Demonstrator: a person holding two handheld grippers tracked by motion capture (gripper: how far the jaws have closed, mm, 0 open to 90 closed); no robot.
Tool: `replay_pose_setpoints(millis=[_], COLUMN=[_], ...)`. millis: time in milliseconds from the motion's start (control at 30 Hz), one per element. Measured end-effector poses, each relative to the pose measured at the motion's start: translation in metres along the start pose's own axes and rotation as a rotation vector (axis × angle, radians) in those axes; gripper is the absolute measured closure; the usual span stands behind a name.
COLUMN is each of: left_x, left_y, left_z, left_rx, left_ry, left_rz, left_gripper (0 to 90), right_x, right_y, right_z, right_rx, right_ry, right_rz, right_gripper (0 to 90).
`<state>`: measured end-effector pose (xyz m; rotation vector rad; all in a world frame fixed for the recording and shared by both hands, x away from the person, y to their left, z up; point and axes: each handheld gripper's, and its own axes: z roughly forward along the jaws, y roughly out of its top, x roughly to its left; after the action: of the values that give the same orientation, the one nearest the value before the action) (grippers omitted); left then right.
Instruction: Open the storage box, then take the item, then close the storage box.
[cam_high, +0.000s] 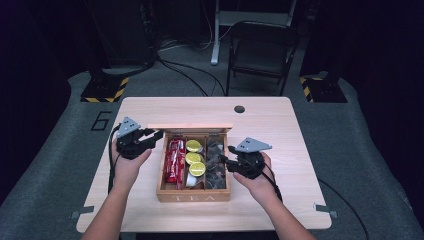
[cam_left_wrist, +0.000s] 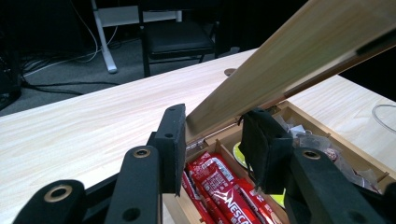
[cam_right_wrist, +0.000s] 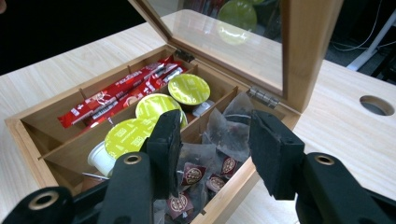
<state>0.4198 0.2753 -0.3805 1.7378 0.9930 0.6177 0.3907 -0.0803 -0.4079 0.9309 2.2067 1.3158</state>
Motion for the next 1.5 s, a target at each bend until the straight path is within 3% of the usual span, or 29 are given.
replay_pose_setpoints(millis=[367, 500, 667, 933, 1267, 1500], left_x=[0.000, 0.000, 0.000, 0.000, 0.000, 0.000], left_y=[0.000, 0.000, 0.000, 0.000, 0.000, 0.000], left_z=[0.000, 0.000, 0.000, 0.000, 0.000, -0.001], left_rx=[0.004, 0.002, 0.001, 0.001, 0.002, 0.011], left_ry=[-0.001, -0.002, -0.002, -0.003, -0.003, -0.006], left_rz=[0.001, 0.001, -0.002, -0.001, -0.002, 0.002], left_gripper=[60.5, 60.5, 60.4, 60.4, 60.3, 60.3], right_x=[0.006, 0.008, 0.006, 0.008, 0.011, 0.012], right_y=[-0.012, -0.013, -0.015, -0.016, -0.020, -0.023], right_z=[0.019, 0.025, 0.031, 0.039, 0.050, 0.056], right_rx=[0.029, 0.030, 0.040, 0.048, 0.068, 0.093], right_ry=[0.023, 0.026, 0.025, 0.048, 0.065, 0.064], right_rz=[-0.036, -0.021, -0.037, -0.008, -0.008, 0.010], right_gripper=[58.0, 59.0, 59.0, 58.9, 57.7, 52.4])
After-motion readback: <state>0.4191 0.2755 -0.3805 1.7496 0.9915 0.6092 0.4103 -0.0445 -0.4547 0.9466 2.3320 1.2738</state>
